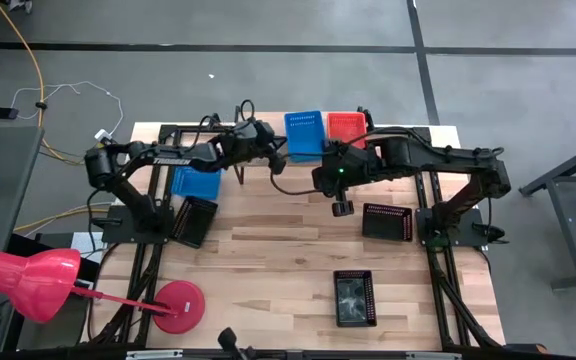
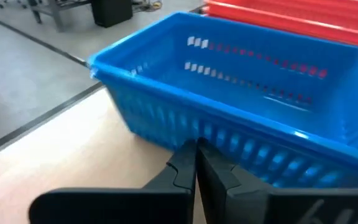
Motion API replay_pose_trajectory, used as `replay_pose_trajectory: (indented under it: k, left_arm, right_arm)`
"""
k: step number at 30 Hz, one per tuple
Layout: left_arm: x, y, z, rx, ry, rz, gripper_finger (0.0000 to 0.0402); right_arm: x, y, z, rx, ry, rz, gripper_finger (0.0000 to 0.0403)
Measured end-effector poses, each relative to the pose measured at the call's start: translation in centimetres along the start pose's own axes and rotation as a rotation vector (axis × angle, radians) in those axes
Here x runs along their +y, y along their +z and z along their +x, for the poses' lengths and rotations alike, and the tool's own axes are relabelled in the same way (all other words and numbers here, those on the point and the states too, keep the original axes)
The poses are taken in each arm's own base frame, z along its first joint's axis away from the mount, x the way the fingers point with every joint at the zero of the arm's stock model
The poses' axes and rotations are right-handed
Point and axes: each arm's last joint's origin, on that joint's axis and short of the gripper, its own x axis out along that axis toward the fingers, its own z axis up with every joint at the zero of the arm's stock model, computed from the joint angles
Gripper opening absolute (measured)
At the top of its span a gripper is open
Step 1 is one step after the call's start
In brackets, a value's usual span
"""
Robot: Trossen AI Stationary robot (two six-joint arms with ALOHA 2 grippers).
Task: Stack baskets on shelf by color
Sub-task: Stack the bottom right blue basket on the other blue basket on the shelf, then stack the blue basket on the other blue baskets on the shelf
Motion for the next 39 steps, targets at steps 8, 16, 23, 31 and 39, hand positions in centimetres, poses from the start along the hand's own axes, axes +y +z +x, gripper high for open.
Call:
replay_pose_trajectory:
  k: [8, 16, 23, 31, 39]
  left_arm:
    - [1.1, 0.3, 1.3, 0.000, 0.034, -0.015, 0.0000]
    - [1.3, 1.8, -0.7, -0.001, 0.038, 0.018, 0.0000]
    - [0.9, 5.1, -7.2, -0.015, -0.020, 0.025, 0.0000]
    - [-2.8, 4.8, -14.1, 0.109, -0.247, 0.155, 0.0000]
    - [-5.9, 1.7, -16.7, 0.370, -0.248, 0.189, 0.0000]
  right_arm:
    - [0.0, 0.0, 0.0, -0.001, 0.001, -0.003, 0.0000]
    - [0.0, 0.0, 0.0, 0.004, 0.003, -0.003, 0.0000]
    - [0.1, -0.3, -0.7, 0.006, 0.009, 0.048, 0.0000]
    - [0.8, -0.1, -1.0, -0.002, 0.022, 0.034, 0.0000]
    - [0.9, -0.1, -1.0, -0.004, 0.024, 0.039, 0.0000]
